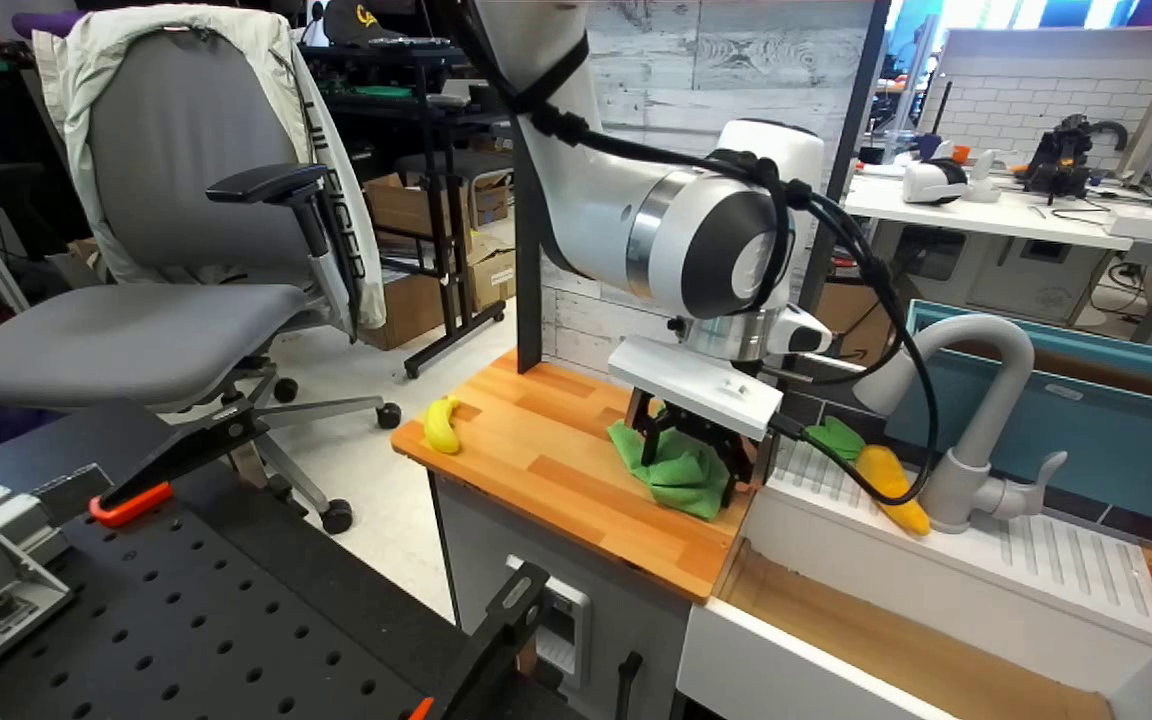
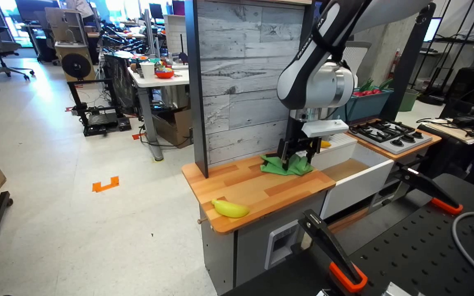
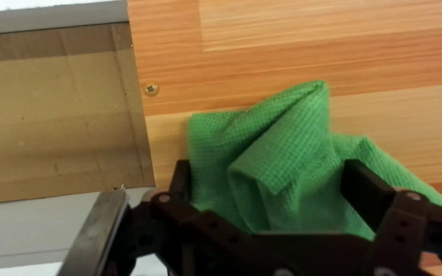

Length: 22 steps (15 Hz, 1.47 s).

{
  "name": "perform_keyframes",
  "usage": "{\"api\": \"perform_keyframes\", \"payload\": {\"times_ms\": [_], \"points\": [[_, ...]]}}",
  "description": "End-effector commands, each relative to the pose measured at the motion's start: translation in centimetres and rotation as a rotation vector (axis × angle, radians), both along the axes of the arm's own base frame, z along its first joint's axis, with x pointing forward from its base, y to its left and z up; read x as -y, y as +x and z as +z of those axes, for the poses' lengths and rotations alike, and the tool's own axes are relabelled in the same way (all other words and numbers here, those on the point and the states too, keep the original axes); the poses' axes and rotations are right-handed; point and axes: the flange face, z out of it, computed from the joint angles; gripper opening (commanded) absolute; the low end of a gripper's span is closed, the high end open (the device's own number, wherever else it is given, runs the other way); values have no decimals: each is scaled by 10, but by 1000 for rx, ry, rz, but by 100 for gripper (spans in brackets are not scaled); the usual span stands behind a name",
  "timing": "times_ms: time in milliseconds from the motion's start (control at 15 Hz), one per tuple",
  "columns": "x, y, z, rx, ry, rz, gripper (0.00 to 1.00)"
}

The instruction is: Move the green towel to the left

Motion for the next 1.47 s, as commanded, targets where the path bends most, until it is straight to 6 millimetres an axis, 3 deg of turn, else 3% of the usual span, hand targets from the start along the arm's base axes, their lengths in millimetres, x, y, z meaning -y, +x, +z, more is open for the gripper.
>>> {"api": "perform_keyframes", "payload": {"times_ms": [0, 533, 1400], "points": [[-13, 9, -23, 33, -57, 50, 100], [-46, 1, -30, 66, -114, 165, 100], [-148, -30, -32, 140, -118, 354, 100]]}}
